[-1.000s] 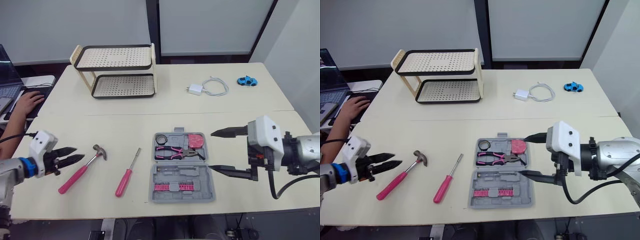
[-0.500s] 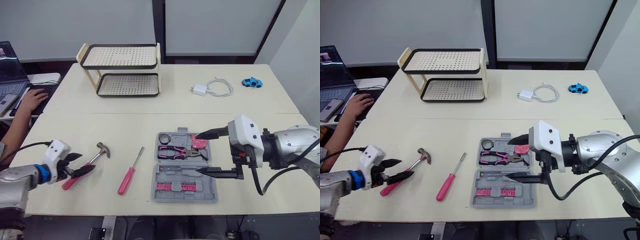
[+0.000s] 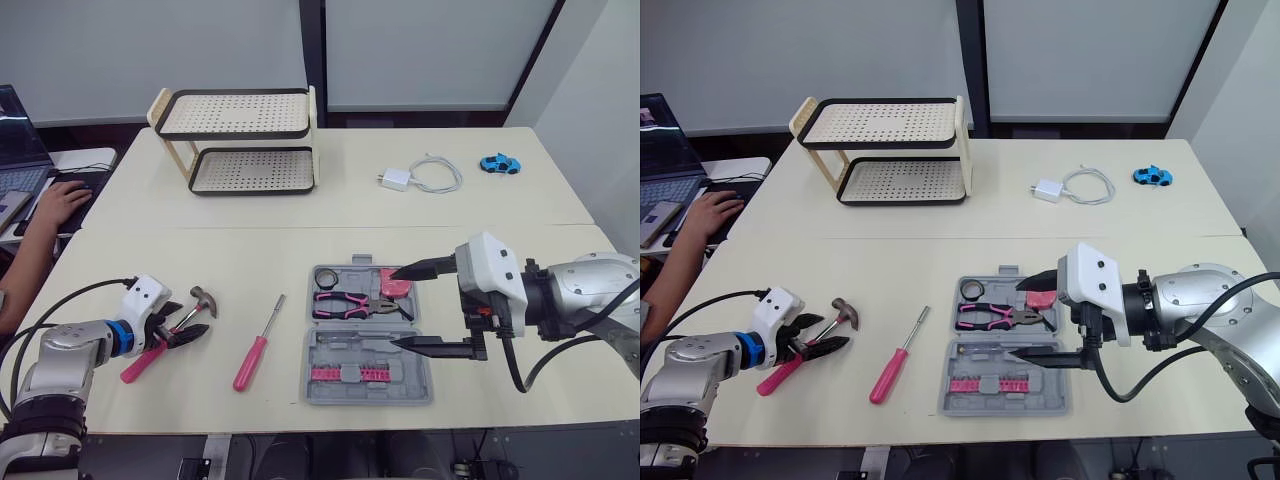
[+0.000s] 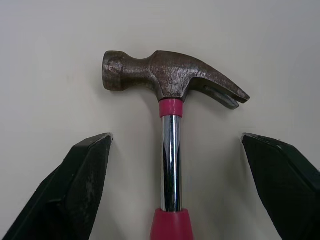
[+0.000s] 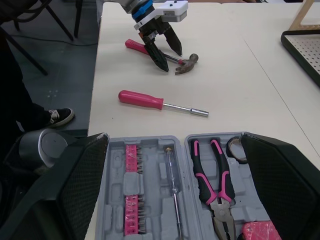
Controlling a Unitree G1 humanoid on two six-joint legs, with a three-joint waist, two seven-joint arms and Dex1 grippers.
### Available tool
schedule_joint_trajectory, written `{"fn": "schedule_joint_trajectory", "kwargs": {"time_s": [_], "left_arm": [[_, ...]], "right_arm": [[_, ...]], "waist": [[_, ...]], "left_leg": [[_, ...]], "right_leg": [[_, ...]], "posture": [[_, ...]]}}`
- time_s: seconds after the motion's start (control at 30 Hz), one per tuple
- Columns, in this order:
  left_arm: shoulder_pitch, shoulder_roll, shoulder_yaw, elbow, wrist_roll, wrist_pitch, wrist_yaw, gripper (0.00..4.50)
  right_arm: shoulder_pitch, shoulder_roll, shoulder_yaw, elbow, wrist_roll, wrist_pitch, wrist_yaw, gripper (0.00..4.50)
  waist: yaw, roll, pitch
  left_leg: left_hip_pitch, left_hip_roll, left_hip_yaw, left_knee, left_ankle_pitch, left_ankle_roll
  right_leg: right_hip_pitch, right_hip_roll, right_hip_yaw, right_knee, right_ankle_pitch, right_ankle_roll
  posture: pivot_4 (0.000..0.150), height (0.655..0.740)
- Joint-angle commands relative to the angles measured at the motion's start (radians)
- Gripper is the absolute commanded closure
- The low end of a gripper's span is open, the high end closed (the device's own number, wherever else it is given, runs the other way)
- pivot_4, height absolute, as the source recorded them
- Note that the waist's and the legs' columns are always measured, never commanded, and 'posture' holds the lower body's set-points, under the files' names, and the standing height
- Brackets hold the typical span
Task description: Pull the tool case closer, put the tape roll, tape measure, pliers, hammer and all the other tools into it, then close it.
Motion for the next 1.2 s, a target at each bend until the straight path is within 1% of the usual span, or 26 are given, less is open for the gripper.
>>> {"fn": "schedule_joint_trajectory", "kwargs": {"time_s": [0.03,0.37,0.4,0.53,0.73,0.93,1.07,1.2], "left_arm": [[0.004,-0.002,-0.018,0.029,0.022,-0.007,-0.003,1.22],[-0.023,-0.042,-0.054,0.053,0.052,-0.058,-0.016,4.37],[-0.023,-0.043,-0.052,0.054,0.051,-0.063,-0.015,4.46],[-0.015,-0.018,-0.012,0.037,0.021,-0.056,-0.022,4.46],[-0.006,0.025,0.047,-0.071,-0.037,0.008,-0.047,4.46],[0.001,0.045,0.066,-0.152,-0.069,0.045,-0.064,4.46],[0.029,0.058,0.075,-0.272,-0.1,0.049,-0.097,4.46],[0.07,0.086,0.035,-0.435,-0.106,0.045,-0.164,4.46]], "right_arm": [[-0.002,-0.014,-0.035,-0.018,-0.003,-0.012,-0.006,0.0],[0.012,-0.025,-0.049,-0.025,0.005,-0.004,-0.021,0.0],[0.015,-0.026,-0.051,-0.028,0.007,-0.002,-0.023,0.0],[0.028,-0.026,-0.063,-0.039,0.01,0.004,-0.038,0.0],[0.047,-0.02,-0.073,-0.051,0.011,0.005,-0.057,0.0],[0.05,-0.017,-0.065,-0.048,0.004,-0.004,-0.063,0.0],[0.06,-0.024,-0.072,-0.048,0.001,-0.009,-0.059,0.0],[0.109,-0.056,-0.105,-0.046,-0.013,-0.021,-0.035,0.0]], "waist": [[0.0,0.0,0.0],[0.005,0.002,-0.001],[0.005,0.002,-0.001],[0.004,0.002,-0.002],[0.001,0.002,-0.001],[0.001,0.001,-0.001],[0.001,0.001,-0.001],[0.002,0.001,-0.001]], "left_leg": [[0.0,0.0,0.0,0.0,0.0,0.0],[0.001,0.0,0.0,0.0,0.0,0.0],[0.001,0.0,0.0,0.0,0.0,0.0],[0.001,0.0,0.0,0.0,0.0,0.0],[0.0,0.0,0.0,0.0,0.0,0.0],[0.0,0.0,0.0,0.0,0.0,0.0],[0.0,0.0,0.0,0.0,0.0,0.0],[-0.002,0.0,-0.001,0.0,0.0,0.0]], "right_leg": [[0.0,0.0,0.0,0.0,0.0,0.0],[0.001,-0.001,0.0,0.0,0.0,0.0],[0.001,-0.001,0.0,0.0,0.0,0.0],[0.001,-0.001,0.0,0.0,0.0,0.0],[0.001,-0.001,0.0,0.0,0.0,0.0],[0.001,-0.001,0.0,0.0,0.0,0.0],[0.001,-0.001,0.0,-0.001,0.0,0.0],[0.0,-0.001,0.0,-0.002,0.0,0.0]], "posture": [[0.15,0.74],[0.15,0.74],[0.15,0.74],[0.15,0.74],[0.15,0.74],[0.15,0.74],[0.15,0.74],[0.15,0.74]]}}
